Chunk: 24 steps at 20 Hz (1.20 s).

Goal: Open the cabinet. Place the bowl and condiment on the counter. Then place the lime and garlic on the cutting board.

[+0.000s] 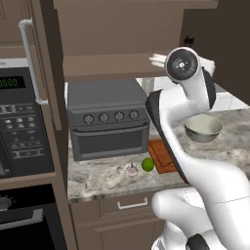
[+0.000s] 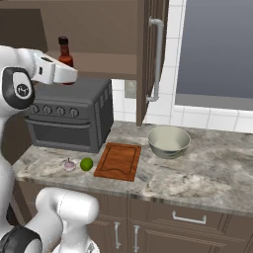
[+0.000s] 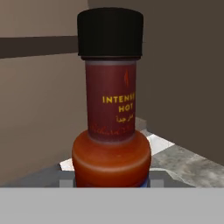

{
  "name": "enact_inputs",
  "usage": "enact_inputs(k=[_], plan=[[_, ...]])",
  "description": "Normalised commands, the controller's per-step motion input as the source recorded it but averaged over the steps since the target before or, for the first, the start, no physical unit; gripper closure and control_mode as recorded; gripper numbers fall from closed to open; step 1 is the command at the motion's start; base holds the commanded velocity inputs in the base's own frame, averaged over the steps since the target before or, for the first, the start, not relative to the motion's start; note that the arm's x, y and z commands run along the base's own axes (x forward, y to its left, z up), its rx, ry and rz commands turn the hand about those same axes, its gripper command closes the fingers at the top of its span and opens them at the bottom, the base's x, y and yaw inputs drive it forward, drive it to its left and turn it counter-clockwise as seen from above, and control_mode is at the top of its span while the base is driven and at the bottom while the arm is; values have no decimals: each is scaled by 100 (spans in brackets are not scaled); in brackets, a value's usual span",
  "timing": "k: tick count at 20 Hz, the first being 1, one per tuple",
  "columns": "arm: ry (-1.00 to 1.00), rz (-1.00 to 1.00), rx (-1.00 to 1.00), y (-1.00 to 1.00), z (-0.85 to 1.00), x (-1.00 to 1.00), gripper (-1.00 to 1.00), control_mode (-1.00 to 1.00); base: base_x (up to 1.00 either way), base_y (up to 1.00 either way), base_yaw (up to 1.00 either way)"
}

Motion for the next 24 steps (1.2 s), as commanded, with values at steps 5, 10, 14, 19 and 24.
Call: enact_inputs(k=[5, 10, 14, 19, 24], plan=[[6, 11, 0, -2, -26, -58, 100, -100, 0, 0, 0], [6, 17, -1, -7, -33, -36, 100, -100, 0, 0, 0], [8, 17, 0, -17, -32, -12, 100, -100, 0, 0, 0], [5, 16, 0, -14, -31, 0, 100, -100, 0, 0, 0], [0, 9, 0, -6, -49, 0, 100, -100, 0, 0, 0]])
